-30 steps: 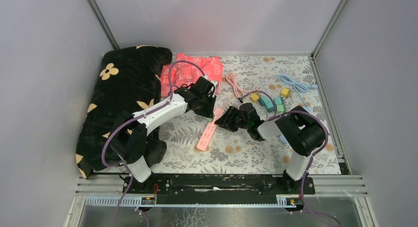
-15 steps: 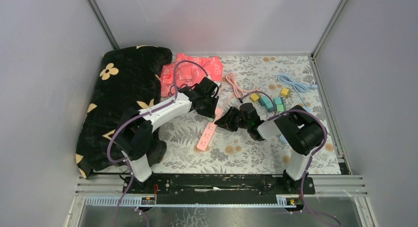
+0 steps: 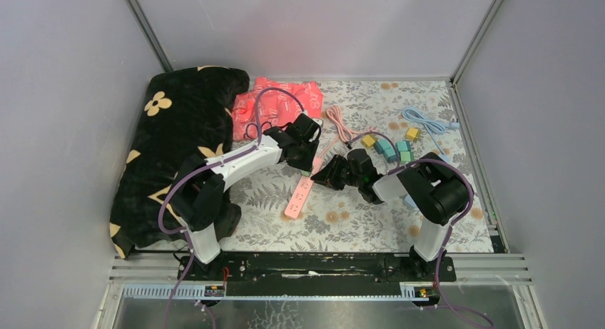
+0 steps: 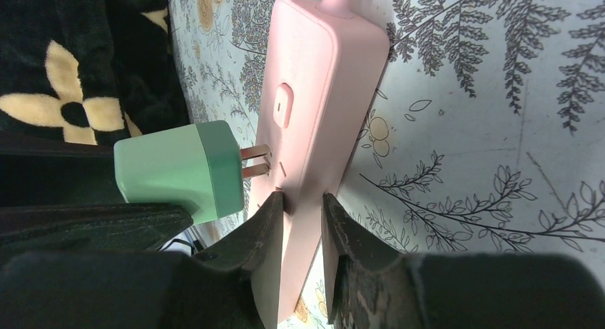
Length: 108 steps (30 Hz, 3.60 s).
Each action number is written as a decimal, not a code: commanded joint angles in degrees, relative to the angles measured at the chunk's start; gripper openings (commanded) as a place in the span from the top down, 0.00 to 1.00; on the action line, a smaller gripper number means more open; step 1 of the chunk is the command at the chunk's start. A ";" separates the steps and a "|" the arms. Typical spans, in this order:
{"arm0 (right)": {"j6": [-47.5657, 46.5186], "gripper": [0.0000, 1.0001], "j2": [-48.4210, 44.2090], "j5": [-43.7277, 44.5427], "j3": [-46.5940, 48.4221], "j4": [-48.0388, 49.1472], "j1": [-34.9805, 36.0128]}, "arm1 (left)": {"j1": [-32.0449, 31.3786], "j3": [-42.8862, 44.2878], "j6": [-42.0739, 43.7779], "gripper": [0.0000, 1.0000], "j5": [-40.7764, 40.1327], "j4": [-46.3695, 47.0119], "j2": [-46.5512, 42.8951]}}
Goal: Insert the plug
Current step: Insert the plug into the socket.
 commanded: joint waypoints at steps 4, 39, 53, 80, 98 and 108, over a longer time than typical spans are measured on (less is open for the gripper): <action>-2.21 0.74 0.75 1.28 0.38 -4.33 0.44 | -0.63 0.88 -1.55 1.00 -3.11 -2.01 0.04; -5.12 0.74 1.69 2.85 2.52 -9.64 1.05 | -0.64 4.16 -0.99 1.00 -0.88 -3.12 2.00; -6.03 0.74 1.29 3.42 2.60 -10.20 1.26 | -0.64 3.63 -1.29 1.00 -1.28 -3.42 4.01; -7.08 0.75 1.69 3.69 3.48 -10.80 2.06 | -1.74 -0.69 -2.32 1.00 -1.74 -1.15 7.27; -7.69 0.76 2.04 3.11 4.19 -11.09 2.24 | -3.68 -0.97 -3.18 1.00 -3.70 -0.76 12.84; -8.59 0.76 1.36 3.80 4.77 -12.17 2.46 | -4.89 -6.06 -5.21 1.00 -4.11 2.09 12.75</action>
